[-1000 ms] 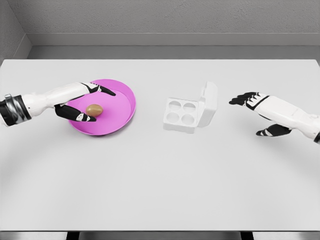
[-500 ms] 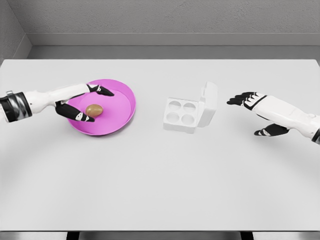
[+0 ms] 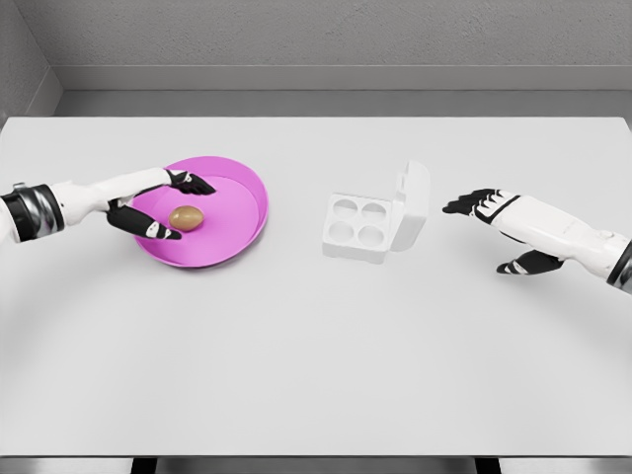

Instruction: Pack egg into the box and close the box lid

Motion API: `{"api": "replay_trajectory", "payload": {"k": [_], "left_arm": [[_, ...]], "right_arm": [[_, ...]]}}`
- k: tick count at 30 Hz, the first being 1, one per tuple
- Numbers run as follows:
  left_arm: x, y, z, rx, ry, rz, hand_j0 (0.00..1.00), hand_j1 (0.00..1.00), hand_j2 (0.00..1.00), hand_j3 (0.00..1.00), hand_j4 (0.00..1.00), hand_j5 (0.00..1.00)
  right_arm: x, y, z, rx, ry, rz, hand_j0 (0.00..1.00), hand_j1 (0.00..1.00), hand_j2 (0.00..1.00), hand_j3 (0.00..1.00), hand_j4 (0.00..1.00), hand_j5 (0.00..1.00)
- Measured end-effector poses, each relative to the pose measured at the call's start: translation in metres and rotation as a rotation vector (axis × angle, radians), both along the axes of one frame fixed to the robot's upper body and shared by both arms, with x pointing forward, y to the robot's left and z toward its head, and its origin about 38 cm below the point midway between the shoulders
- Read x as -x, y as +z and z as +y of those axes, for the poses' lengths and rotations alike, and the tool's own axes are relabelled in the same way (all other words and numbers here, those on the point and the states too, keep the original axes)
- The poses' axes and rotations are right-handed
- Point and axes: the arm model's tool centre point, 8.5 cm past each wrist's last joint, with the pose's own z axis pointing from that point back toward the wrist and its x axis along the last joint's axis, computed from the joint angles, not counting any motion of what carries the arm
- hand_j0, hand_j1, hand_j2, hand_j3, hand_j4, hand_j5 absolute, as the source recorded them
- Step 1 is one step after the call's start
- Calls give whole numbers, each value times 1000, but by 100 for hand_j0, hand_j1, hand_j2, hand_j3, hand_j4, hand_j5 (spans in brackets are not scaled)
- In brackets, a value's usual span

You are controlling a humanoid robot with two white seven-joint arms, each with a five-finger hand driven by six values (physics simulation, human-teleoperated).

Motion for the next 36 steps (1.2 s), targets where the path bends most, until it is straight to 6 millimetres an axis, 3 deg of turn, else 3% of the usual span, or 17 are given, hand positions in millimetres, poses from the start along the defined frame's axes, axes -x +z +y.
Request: {"api": "replay_trajectory", "payload": {"k": [14,36], "left_arm": [[-8,-8,-15,-107,7,-32,77,77,77,77,77,77],[-8,-20,-13,-174,88,-128,76,76,76,76,76,76]], "right_arm": [[1,-2,0,-2,1,6,100,100,100,100,100,100],[1,-1,1,-5,1,4,100,100,100,100,100,100]]}}
